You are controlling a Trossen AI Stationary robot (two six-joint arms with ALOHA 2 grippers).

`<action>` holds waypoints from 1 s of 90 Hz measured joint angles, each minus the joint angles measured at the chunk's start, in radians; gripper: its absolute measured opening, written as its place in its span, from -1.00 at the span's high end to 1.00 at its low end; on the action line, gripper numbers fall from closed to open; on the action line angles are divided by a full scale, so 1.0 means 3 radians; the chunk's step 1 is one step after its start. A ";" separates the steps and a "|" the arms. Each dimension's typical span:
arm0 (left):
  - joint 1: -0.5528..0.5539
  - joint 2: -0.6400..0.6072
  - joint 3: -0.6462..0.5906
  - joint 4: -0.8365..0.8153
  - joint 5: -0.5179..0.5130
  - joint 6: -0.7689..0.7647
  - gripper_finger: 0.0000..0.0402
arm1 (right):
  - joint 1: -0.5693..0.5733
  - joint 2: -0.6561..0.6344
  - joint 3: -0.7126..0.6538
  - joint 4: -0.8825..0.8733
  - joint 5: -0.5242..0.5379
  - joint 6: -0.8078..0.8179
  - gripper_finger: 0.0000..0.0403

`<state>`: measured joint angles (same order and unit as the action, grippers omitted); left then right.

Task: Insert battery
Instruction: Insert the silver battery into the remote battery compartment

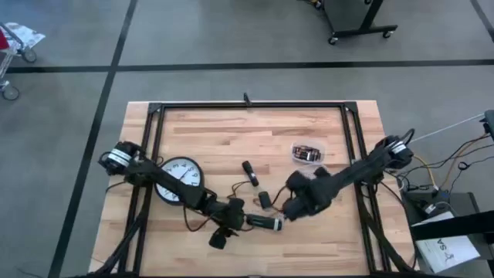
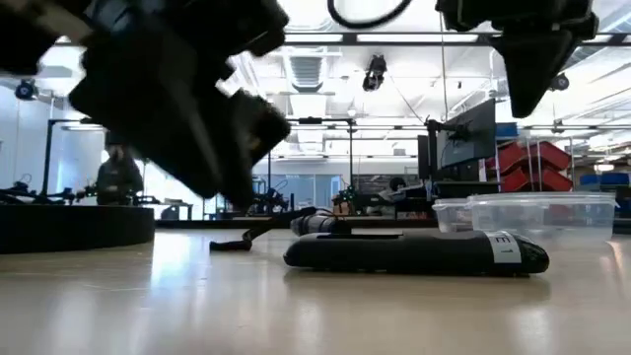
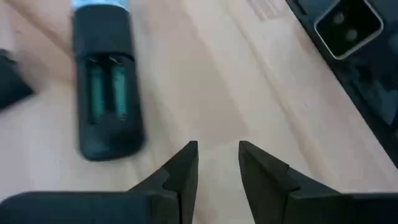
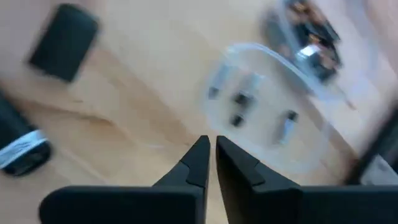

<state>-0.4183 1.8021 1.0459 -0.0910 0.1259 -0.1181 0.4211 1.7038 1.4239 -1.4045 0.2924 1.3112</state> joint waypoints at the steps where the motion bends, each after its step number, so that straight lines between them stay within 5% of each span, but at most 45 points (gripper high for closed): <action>1: 0.0009 -0.0001 0.0026 -0.0056 -0.0001 0.0004 0.51 | -0.0019 -0.0007 0.0000 -0.0002 -0.0017 0.0019 0.84; 14: 0.0145 -0.0001 0.0329 -0.0654 -0.0029 0.0026 0.51 | -0.0304 -0.0074 -0.0002 -0.0018 -0.0397 -0.0008 0.56; 38: 0.0192 0.0008 0.0298 -0.0404 -0.0110 0.0020 0.51 | -0.0891 -0.0084 -0.0278 -0.0011 -0.0840 -0.0703 0.29; 62: 0.0190 0.0020 0.0277 -0.0579 -0.0124 -0.0013 0.51 | -0.1433 -0.0094 -0.0700 0.0293 -0.0904 -0.0880 0.37; 90: 0.0190 0.0018 0.0277 -0.0505 -0.0125 -0.0028 0.51 | -0.1567 -0.0094 -0.1228 0.0965 -0.1247 -0.0793 0.56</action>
<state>-0.3614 1.8076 1.1290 -0.2424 0.0883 -0.1265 -0.0490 1.6756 1.0555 -1.1150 -0.0817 1.0733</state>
